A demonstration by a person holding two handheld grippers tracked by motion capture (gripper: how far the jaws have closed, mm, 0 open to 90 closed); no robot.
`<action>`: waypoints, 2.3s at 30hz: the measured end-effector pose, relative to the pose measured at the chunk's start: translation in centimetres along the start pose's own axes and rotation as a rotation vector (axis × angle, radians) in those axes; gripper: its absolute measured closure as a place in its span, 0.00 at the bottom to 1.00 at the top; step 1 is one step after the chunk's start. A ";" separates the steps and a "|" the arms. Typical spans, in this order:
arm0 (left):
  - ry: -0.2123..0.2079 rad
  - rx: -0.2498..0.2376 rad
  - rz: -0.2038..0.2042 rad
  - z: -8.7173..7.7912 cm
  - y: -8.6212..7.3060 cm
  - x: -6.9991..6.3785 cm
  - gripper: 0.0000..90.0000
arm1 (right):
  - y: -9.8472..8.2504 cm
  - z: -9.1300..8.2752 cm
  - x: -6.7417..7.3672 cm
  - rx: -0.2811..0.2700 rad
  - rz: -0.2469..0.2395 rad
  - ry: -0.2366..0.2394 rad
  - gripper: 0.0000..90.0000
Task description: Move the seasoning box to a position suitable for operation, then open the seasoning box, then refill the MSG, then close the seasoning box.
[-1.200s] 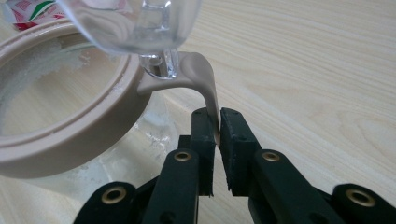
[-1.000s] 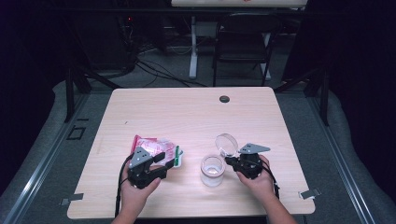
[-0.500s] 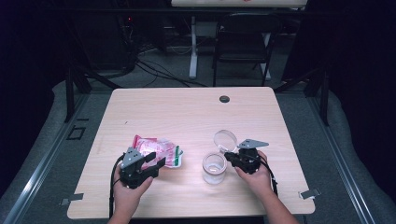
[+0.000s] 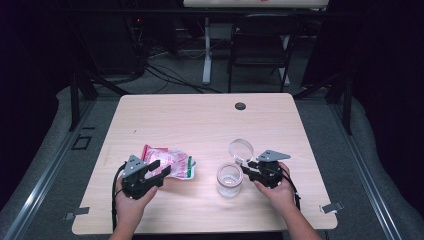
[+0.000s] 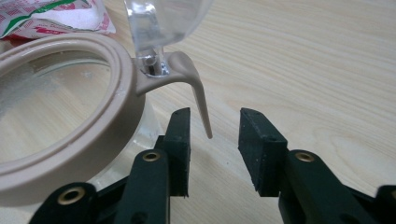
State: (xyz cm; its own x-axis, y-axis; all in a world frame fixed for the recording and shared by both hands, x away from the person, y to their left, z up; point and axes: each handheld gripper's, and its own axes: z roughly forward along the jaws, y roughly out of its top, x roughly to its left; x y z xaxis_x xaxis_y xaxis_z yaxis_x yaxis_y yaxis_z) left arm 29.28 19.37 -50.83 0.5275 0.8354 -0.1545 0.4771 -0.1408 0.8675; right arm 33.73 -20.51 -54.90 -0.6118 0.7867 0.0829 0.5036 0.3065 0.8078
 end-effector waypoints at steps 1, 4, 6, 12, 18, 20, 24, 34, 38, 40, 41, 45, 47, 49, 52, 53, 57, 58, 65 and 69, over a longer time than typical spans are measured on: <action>0.008 -0.007 0.017 0.0 0.1 0.2 0.57 | 0.0 -0.2 0.1 -0.003 -0.004 -0.012 0.68; 0.009 -0.025 0.033 -0.3 0.2 0.4 0.56 | 0.0 -0.5 0.2 -0.005 -0.013 -0.019 0.66; -0.004 -0.045 0.029 -0.5 0.3 0.6 0.56 | -0.1 -0.7 0.4 -0.019 -0.021 -0.032 0.64; -0.010 -0.040 0.045 -0.8 0.4 1.3 0.53 | -0.1 -0.9 0.7 -0.017 -0.043 -0.045 0.58; -0.020 -0.045 0.033 -0.9 0.4 1.7 0.51 | -0.1 -1.1 0.6 -0.019 -0.025 -0.022 0.58; -0.015 -0.037 0.036 -0.8 0.3 1.9 0.50 | -0.1 -1.3 0.5 -0.025 -0.013 -0.022 0.59; -0.009 -0.029 0.022 -0.7 0.2 2.0 0.49 | -0.1 -1.4 0.4 -0.029 -0.008 -0.023 0.59; 0.010 0.001 0.011 -0.4 -0.2 2.3 0.56 | 0.0 -1.9 0.1 -0.037 0.007 -0.009 0.59; 0.039 0.021 0.022 -0.3 -0.3 2.5 0.55 | 0.0 -1.8 0.1 -0.042 0.011 -0.009 0.59; 0.053 0.028 0.028 -0.1 -0.4 2.6 0.49 | 0.0 -1.8 0.2 -0.040 0.008 -0.008 0.59; 0.056 0.038 0.025 0.0 -0.4 2.7 0.49 | 0.0 -1.8 0.2 -0.040 0.008 -0.008 0.59; 0.073 0.072 0.046 0.3 -0.5 2.6 0.45 | 0.0 -1.8 0.1 -0.041 0.006 -0.011 0.59; 0.075 0.076 0.050 0.3 -0.6 2.6 0.43 | 0.0 -1.8 0.1 -0.044 0.010 -0.009 0.58; 0.067 0.080 0.052 0.4 -0.7 2.6 0.41 | 0.0 -1.8 0.1 -0.045 0.012 -0.009 0.58; 0.060 0.081 0.059 0.4 -0.7 2.5 0.39 | 0.0 -1.7 0.2 -0.044 0.013 -0.012 0.58; 0.058 0.083 0.065 0.4 -0.7 2.5 0.38 | 0.0 -1.7 0.1 -0.040 0.009 -0.006 0.58; 0.050 0.088 0.073 0.5 -0.7 2.6 0.37 | 0.0 -1.8 0.2 -0.045 0.004 -0.008 0.58; 0.050 0.091 0.077 0.6 -0.8 2.6 0.36 | 0.0 -1.8 0.2 -0.048 0.008 -0.008 0.58; 0.065 0.123 0.139 1.0 -1.0 2.0 0.36 | 0.1 -1.9 -0.1 -0.051 0.014 -0.005 0.57; 0.065 0.134 0.150 1.2 -1.1 1.9 0.36 | 0.0 -1.8 0.0 -0.054 0.020 -0.003 0.57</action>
State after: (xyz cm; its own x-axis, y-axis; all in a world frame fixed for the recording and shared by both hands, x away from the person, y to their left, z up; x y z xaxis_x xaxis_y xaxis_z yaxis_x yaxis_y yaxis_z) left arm 30.54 20.47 -52.64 0.5551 0.8317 0.0063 0.4881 -0.3319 0.8072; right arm 32.65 -21.43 -53.87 -0.6002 0.7938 0.0981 0.4823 0.2614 0.8361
